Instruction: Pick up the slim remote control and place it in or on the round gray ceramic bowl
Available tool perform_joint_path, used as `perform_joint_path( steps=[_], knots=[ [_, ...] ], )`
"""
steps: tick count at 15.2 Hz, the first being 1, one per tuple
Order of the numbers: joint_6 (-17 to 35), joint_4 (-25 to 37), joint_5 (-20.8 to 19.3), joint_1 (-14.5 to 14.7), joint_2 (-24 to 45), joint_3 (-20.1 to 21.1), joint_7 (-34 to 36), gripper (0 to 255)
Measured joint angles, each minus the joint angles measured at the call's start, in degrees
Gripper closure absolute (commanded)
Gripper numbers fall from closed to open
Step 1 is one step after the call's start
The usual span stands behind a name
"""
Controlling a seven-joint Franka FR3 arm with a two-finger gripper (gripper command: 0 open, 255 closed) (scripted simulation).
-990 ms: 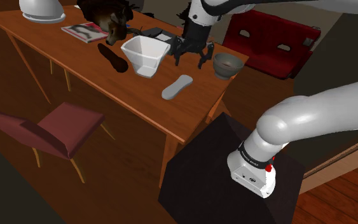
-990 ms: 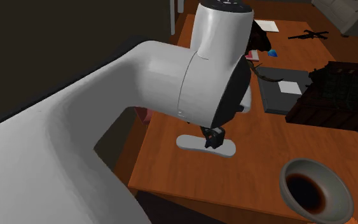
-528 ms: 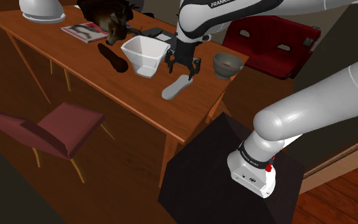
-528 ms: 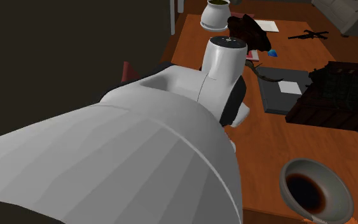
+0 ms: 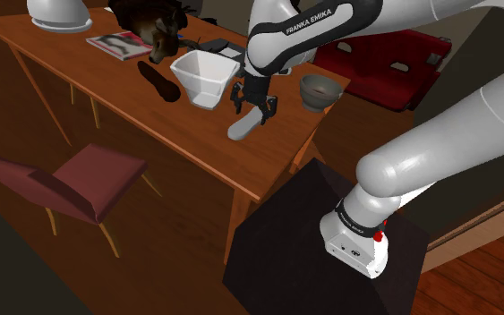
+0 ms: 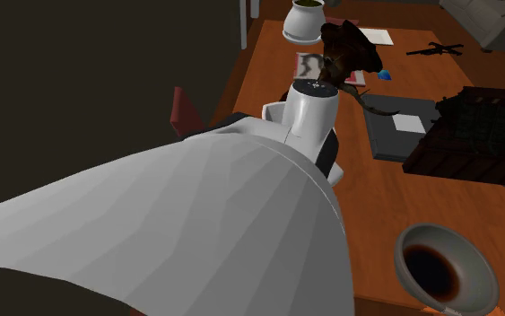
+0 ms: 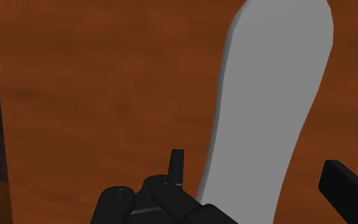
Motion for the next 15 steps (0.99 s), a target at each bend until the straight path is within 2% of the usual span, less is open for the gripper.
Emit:
perform_joint_path(
  steps=[7,8,15],
  knots=[
    [1.4,-0.57,-0.27,-0.17,0.84,0.13,0.09,0],
    [1.4,-0.57,-0.27,-0.17,0.84,0.13,0.09,255],
    [1.4,-0.58,-0.27,-0.17,0.84,0.13,0.09,255]
  ],
)
